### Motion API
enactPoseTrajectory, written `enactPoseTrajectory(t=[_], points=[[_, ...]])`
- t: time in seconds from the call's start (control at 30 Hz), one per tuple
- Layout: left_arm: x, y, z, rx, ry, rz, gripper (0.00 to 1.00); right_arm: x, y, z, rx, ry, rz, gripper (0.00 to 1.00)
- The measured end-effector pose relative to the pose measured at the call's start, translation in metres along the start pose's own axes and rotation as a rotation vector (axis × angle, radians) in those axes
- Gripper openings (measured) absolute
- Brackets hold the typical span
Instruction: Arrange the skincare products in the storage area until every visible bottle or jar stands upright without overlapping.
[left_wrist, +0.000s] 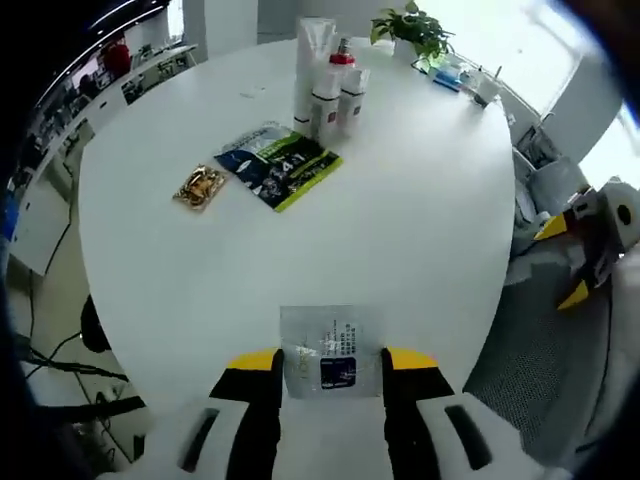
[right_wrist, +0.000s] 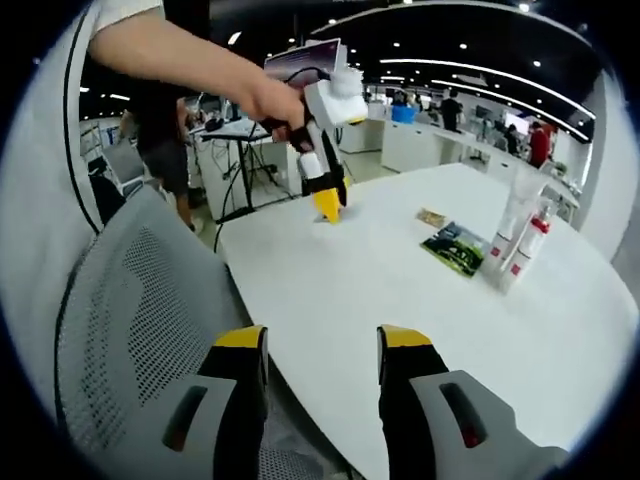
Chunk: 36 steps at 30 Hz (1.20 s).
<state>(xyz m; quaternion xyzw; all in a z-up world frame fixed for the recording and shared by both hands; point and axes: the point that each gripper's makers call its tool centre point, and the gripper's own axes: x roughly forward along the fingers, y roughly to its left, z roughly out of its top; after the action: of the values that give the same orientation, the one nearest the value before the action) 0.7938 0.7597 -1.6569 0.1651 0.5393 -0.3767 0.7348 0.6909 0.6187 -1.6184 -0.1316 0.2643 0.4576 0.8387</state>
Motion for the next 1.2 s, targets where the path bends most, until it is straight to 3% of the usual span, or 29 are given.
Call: enactPoseTrajectory(t=[0.1,0.33,0.43,0.63,0.77,0.83,0.9,1.07,1.2], points=[[-0.005,-0.017,-0.006,-0.001,-0.026,0.008,0.41,-0.002,0.000,0.004,0.034,-0.024,0.013,0.41],[-0.009,-0.080,-0.035,0.009,-0.047,0.031,0.41,-0.007,0.006,0.016,0.071,-0.084,0.047,0.39],[-0.007,-0.100,-0.038,0.052,-0.068,0.069,0.41,-0.009,0.012,0.020,0.076,-0.107,0.079,0.37],[-0.003,-0.134,-0.025,0.145,-0.196,0.136,0.41,-0.011,0.021,0.024,0.091,-0.127,0.130,0.31],[0.000,-0.144,-0.026,0.128,-0.244,0.187,0.41,-0.011,0.014,0.019,0.130,-0.104,0.108,0.28],[-0.001,-0.152,-0.023,0.119,-0.295,0.206,0.41,-0.009,0.011,0.016,0.164,-0.091,0.110,0.26],[-0.003,-0.156,-0.023,0.145,-0.312,0.236,0.41,-0.008,0.012,0.014,0.205,-0.079,0.126,0.25],[-0.006,-0.163,-0.017,0.154,-0.361,0.270,0.41,-0.007,0.021,0.010,0.202,-0.054,0.161,0.24],[-0.005,-0.166,-0.015,0.221,-0.357,0.322,0.41,-0.006,0.024,0.006,0.188,-0.034,0.169,0.24]])
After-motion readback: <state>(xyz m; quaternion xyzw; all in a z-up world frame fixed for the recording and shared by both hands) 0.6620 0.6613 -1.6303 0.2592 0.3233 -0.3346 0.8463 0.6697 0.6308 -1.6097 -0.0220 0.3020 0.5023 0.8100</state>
